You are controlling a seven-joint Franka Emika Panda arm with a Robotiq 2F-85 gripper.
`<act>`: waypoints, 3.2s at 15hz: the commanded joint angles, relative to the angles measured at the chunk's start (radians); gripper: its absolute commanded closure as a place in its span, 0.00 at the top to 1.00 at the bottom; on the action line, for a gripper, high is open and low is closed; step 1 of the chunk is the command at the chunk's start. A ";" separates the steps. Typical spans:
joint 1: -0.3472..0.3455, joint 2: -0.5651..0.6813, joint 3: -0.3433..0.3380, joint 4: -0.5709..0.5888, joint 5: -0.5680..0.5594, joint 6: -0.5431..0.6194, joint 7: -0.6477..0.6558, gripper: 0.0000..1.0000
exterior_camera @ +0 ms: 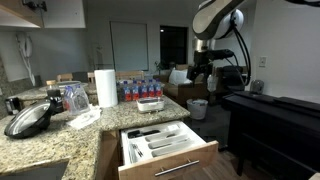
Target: Close the top drawer
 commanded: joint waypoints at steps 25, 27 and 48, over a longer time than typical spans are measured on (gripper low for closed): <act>0.081 0.141 0.053 -0.036 0.168 0.037 -0.031 1.00; 0.091 0.160 0.049 -0.082 0.241 0.062 -0.068 1.00; 0.074 0.589 0.089 0.034 0.317 0.165 0.055 1.00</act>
